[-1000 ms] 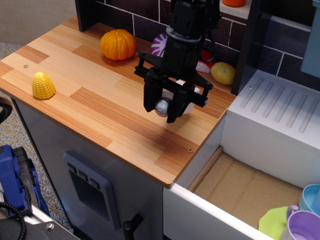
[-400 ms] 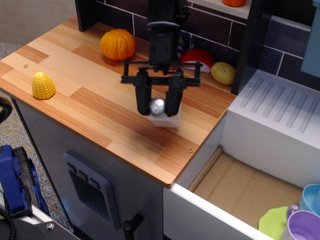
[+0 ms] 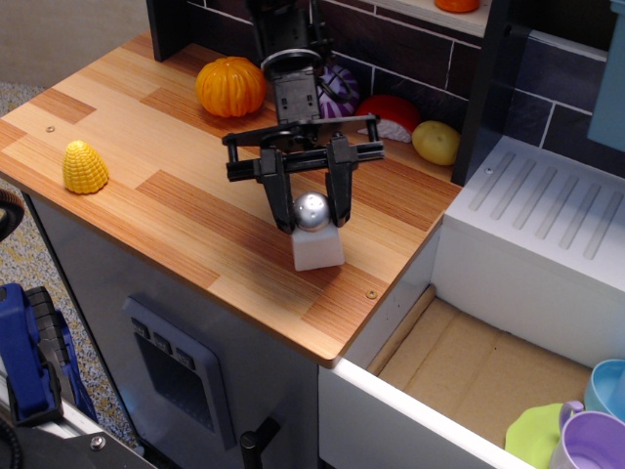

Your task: Flip salt upright

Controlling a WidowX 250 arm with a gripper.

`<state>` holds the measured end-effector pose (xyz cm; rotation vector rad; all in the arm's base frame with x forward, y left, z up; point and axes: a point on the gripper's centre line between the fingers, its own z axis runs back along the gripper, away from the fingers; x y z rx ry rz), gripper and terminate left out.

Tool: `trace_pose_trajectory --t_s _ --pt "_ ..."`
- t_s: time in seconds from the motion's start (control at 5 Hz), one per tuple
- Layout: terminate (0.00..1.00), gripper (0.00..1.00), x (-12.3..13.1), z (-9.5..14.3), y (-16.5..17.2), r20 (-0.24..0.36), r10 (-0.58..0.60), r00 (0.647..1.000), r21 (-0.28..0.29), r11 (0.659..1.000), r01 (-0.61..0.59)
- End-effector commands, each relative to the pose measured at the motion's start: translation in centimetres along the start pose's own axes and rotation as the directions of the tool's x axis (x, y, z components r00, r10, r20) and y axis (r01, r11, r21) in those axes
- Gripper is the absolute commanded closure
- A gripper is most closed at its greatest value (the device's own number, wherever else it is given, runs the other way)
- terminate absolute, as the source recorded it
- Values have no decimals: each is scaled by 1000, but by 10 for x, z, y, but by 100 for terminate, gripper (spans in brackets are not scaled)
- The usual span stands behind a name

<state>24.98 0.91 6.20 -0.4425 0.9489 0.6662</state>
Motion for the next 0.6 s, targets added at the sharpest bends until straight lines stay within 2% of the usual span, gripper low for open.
trace_pose_trajectory --t_s 0.0,0.2,0.4 --pt "0 100 1 13 -1 -85 76 993 -118 989 -86" --pt "0 100 12 9 1 -107 114 988 -174 976 -131" --pt "100 0 18 6 0 -106 132 986 -217 964 -153"
